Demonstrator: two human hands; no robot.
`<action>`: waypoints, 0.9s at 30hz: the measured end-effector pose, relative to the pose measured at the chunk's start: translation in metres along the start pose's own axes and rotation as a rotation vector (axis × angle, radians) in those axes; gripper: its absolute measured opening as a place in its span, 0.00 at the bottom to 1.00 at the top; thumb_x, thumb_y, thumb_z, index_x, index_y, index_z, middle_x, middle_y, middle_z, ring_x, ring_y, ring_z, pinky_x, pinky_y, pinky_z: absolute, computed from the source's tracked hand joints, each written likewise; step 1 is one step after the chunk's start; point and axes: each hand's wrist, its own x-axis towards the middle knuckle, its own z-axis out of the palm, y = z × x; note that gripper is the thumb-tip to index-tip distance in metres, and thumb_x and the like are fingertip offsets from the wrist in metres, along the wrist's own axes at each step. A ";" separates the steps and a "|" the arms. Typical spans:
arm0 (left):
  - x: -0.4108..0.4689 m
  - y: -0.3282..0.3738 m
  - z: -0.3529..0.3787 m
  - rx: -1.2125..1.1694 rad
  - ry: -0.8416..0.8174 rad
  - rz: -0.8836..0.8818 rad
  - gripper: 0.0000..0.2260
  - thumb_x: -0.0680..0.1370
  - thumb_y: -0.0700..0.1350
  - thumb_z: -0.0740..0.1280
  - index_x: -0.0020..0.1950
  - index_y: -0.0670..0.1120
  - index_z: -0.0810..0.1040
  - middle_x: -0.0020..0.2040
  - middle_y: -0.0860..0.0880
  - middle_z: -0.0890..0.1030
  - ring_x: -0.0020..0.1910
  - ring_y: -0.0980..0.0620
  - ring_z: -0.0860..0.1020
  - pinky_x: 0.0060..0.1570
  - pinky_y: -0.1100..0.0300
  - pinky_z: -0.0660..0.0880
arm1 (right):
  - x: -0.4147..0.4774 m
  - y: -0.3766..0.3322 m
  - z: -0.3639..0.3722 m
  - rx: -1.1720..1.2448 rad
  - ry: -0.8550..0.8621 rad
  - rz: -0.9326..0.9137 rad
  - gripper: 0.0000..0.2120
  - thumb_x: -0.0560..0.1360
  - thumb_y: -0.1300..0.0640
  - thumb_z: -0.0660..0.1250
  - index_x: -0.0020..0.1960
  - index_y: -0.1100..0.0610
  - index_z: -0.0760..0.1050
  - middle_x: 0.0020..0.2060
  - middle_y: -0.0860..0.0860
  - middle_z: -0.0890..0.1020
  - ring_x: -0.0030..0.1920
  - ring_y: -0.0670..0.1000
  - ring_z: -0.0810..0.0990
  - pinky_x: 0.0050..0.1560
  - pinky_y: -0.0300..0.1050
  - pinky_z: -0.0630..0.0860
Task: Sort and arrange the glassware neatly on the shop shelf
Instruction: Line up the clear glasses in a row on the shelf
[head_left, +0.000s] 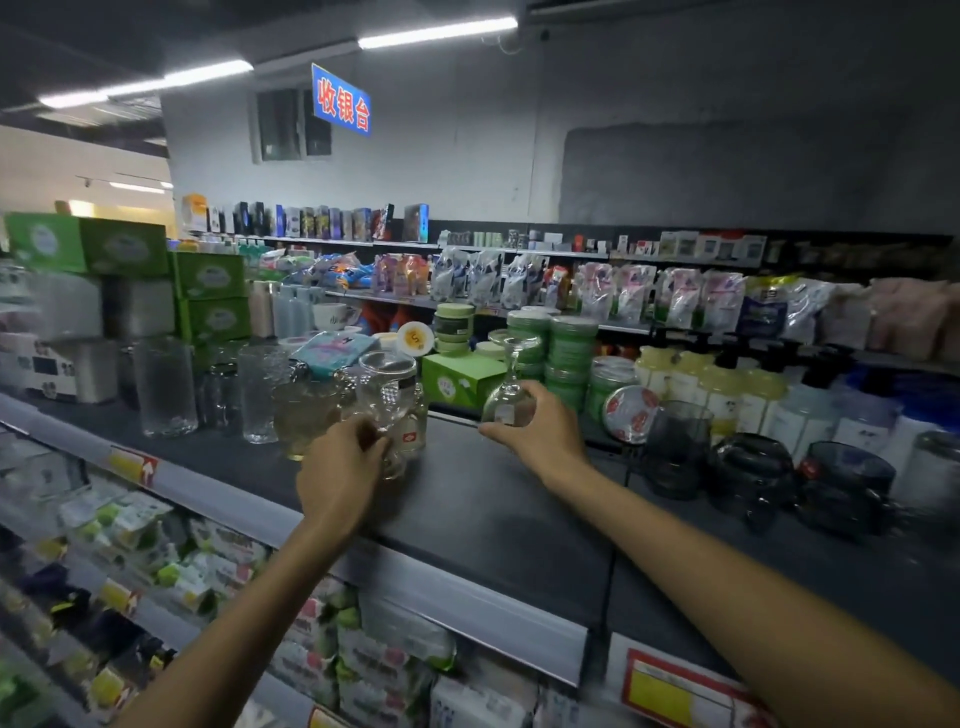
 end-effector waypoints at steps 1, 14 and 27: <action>-0.006 0.009 -0.002 -0.030 -0.008 0.045 0.05 0.80 0.52 0.71 0.48 0.52 0.83 0.45 0.53 0.86 0.47 0.46 0.84 0.48 0.48 0.81 | -0.007 -0.003 -0.018 -0.004 -0.009 -0.016 0.35 0.67 0.49 0.83 0.70 0.53 0.74 0.55 0.47 0.81 0.53 0.49 0.79 0.50 0.43 0.75; -0.185 0.210 0.036 -0.629 -0.430 0.360 0.07 0.76 0.40 0.75 0.42 0.52 0.86 0.39 0.65 0.85 0.39 0.71 0.81 0.40 0.76 0.74 | -0.191 0.060 -0.276 0.141 0.189 0.052 0.38 0.66 0.50 0.83 0.73 0.52 0.74 0.56 0.45 0.85 0.58 0.43 0.84 0.60 0.44 0.81; -0.397 0.415 0.148 -0.771 -0.812 0.501 0.08 0.75 0.41 0.76 0.44 0.55 0.86 0.42 0.61 0.87 0.46 0.65 0.84 0.48 0.69 0.78 | -0.360 0.165 -0.505 0.153 0.505 0.219 0.28 0.67 0.63 0.82 0.58 0.41 0.76 0.50 0.34 0.85 0.53 0.38 0.84 0.52 0.34 0.80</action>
